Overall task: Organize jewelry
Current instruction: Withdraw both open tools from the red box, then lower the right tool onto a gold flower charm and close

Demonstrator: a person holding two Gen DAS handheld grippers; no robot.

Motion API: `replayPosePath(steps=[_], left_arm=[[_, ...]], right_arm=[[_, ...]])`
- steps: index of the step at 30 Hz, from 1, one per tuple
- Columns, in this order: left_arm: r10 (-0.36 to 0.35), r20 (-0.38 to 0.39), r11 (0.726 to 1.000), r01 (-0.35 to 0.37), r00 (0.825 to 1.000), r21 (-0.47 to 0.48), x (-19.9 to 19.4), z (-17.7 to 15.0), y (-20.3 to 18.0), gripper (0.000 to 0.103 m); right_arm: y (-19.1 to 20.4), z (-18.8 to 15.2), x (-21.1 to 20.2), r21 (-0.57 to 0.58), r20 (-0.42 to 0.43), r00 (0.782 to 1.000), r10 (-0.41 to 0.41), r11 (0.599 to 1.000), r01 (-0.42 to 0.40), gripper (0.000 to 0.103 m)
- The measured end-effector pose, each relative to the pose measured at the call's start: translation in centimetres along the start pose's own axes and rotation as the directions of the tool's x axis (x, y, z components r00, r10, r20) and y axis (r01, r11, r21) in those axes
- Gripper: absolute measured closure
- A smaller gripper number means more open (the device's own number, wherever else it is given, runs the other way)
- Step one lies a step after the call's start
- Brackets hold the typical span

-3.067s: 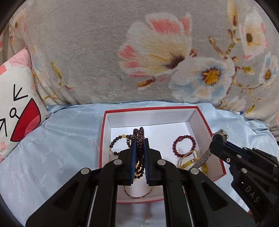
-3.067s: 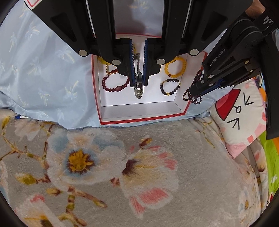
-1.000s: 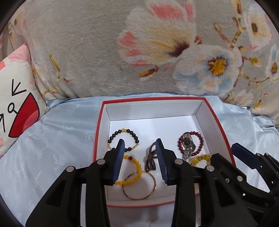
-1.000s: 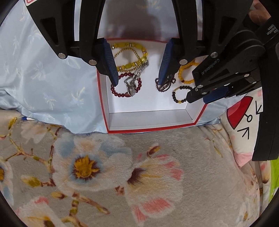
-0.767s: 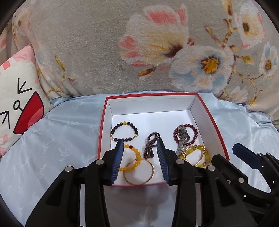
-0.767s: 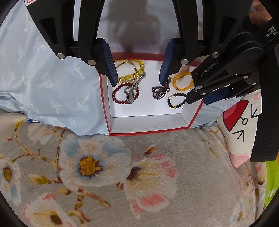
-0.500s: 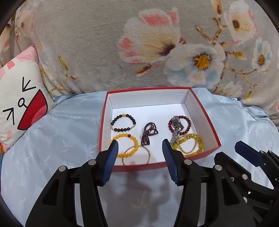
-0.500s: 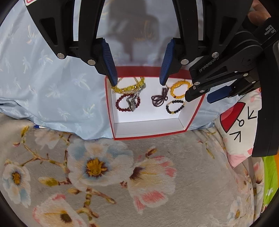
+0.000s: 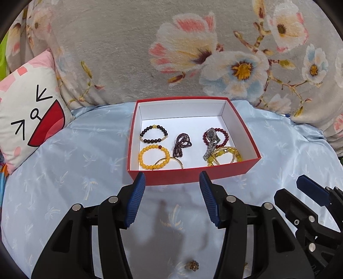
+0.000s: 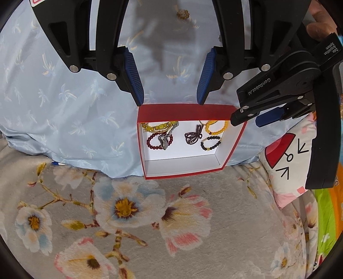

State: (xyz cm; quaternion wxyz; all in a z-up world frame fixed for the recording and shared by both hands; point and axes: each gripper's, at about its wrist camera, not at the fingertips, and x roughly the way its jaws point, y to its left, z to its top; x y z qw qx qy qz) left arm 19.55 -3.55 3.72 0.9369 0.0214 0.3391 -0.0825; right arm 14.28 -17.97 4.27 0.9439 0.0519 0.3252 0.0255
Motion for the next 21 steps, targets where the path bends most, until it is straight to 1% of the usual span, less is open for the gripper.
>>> replayPosePath(steps=[6,10,13,15,17,20,21], left_arm=[[0.001,-0.005,1.0,-0.001,1.0,0.008,-1.1,-1.3,0.0,0.053],[-0.005,-0.027,1.0,0.005,1.0,-0.006,-1.6,-2.8,0.4,0.053],[0.003,-0.05,1.0,-0.003,0.999,0.005,-1.7,-4.6,0.5,0.053],[-0.008,-0.073,1.0,0.009,0.997,0.005,-1.8,-5.8,0.6,0.053],[-0.01,-0.09,1.0,0.01,0.996,-0.001,-2.0,-7.0,0.8,0.053],[-0.017,-0.119,1.0,0.016,0.993,-0.013,-2.0,-8.5,1.2,0.053],[-0.024,-0.125,1.0,0.022,0.992,-0.019,-2.0,-8.8,1.3,0.053]], right_arm=[[0.5,-1.0,-0.9,-0.016,-0.01,1.0,0.002,1.0,-0.002,0.052],[0.8,-3.0,-1.5,-0.026,-0.041,0.999,0.013,1.0,-0.014,0.052],[1.0,-5.3,-1.5,-0.042,-0.087,0.996,0.01,0.999,-0.014,0.052],[0.8,-7.0,-1.3,-0.036,-0.132,0.991,0.023,0.999,-0.028,0.052],[0.9,-8.6,-1.2,-0.042,-0.163,0.986,0.019,0.999,-0.026,0.052],[0.8,-9.9,-0.8,-0.03,-0.194,0.981,0.025,0.999,-0.032,0.052],[0.8,-10.2,-0.6,-0.029,-0.201,0.979,0.025,0.999,-0.032,0.054]])
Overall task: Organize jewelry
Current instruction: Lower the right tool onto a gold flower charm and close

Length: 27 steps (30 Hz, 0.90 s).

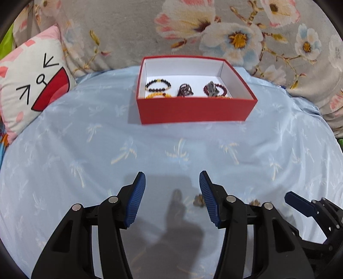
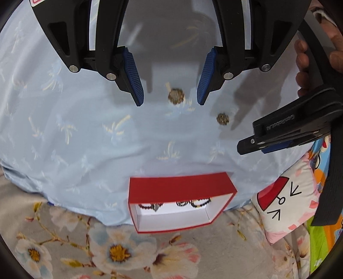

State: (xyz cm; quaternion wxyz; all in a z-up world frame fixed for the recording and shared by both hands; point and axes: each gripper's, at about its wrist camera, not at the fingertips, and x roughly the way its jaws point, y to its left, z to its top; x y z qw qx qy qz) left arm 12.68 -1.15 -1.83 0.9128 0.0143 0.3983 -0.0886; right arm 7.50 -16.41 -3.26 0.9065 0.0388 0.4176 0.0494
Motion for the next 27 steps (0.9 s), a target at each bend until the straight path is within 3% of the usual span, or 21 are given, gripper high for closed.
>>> replayPosePath(steps=[5,17,27], left_arm=[[-0.001,-0.02,1.0,0.001,1.0,0.005,-0.1,-1.4,0.1,0.053],[-0.013,-0.046,1.0,0.014,0.999,0.013,0.4,-2.1,-0.1,0.053],[-0.045,-0.066,0.998,0.047,0.997,0.032,1.0,-2.5,-1.2,0.052]], right_arm=[[0.3,-0.1,0.7,-0.007,-0.008,1.0,0.001,1.0,-0.001,0.057],[0.7,-0.1,2.9,-0.024,-0.05,0.999,-0.002,1.0,0.001,0.085],[0.3,0.0,2.6,0.0,-0.043,0.999,0.012,1.0,-0.012,0.086]])
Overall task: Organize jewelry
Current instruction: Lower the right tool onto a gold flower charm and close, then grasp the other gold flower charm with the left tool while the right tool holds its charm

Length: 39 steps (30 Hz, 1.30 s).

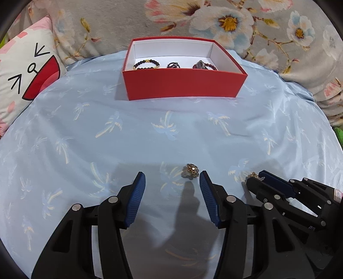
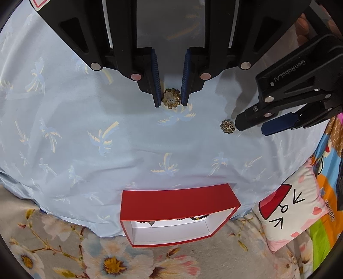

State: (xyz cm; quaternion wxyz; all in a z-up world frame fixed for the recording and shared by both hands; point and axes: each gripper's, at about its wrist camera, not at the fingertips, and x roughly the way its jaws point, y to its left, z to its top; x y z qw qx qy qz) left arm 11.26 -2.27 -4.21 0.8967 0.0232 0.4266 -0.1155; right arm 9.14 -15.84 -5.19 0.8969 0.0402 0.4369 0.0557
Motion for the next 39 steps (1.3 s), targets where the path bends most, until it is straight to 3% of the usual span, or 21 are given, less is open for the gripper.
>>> replayPosePath(steps=[12,15,23,39], left_arm=[[-0.001,-0.016,1.0,0.001,1.0,0.009,2.2,0.6,-1.5,0.052],[0.007,-0.006,1.0,-0.006,1.0,0.014,2.3,0.7,-1.5,0.056],[0.022,0.012,0.999,-0.023,1.0,0.032,2.1,0.5,-1.2,0.086],[0.005,0.022,1.0,-0.005,1.0,0.018,0.3,1.4,-1.1,0.086]], right_arm=[[-1.6,0.4,-1.3,0.041,0.028,1.0,-0.005,0.999,0.004,0.085],[-1.6,0.4,-1.3,0.045,0.028,1.0,-0.005,0.999,0.004,0.085],[-1.8,0.4,-1.2,0.052,0.025,1.0,0.002,0.999,-0.004,0.085],[-1.1,1.7,-2.8,0.04,0.07,0.997,0.021,0.999,-0.023,0.085]])
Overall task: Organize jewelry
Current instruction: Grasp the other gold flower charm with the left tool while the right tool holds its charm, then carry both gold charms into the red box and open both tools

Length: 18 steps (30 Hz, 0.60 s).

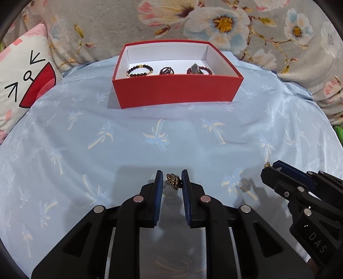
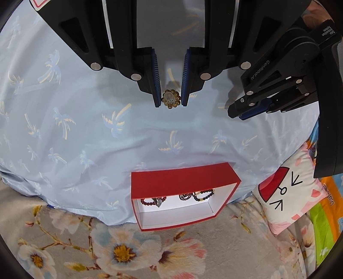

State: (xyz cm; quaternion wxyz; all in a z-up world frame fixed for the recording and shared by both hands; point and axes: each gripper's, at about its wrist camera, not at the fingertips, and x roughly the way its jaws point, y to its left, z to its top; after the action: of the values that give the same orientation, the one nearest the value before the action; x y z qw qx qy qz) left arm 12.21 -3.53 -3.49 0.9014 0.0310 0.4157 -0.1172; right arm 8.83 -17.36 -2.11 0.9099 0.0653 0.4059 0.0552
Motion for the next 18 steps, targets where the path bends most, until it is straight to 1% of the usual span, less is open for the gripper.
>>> replayPosePath(steps=[10,18], left_arm=[[0.006,0.058,1.0,-0.006,0.998,-0.009,-2.3,2.2,0.5,0.086],[0.013,0.108,1.0,-0.013,0.994,-0.008,-3.3,4.9,0.6,0.086]], right_arm=[[0.7,2.5,-1.3,-0.016,0.054,0.998,0.012,1.0,-0.011,0.085],[1.3,5.0,-2.0,-0.03,0.103,0.994,0.021,0.999,-0.018,0.085]])
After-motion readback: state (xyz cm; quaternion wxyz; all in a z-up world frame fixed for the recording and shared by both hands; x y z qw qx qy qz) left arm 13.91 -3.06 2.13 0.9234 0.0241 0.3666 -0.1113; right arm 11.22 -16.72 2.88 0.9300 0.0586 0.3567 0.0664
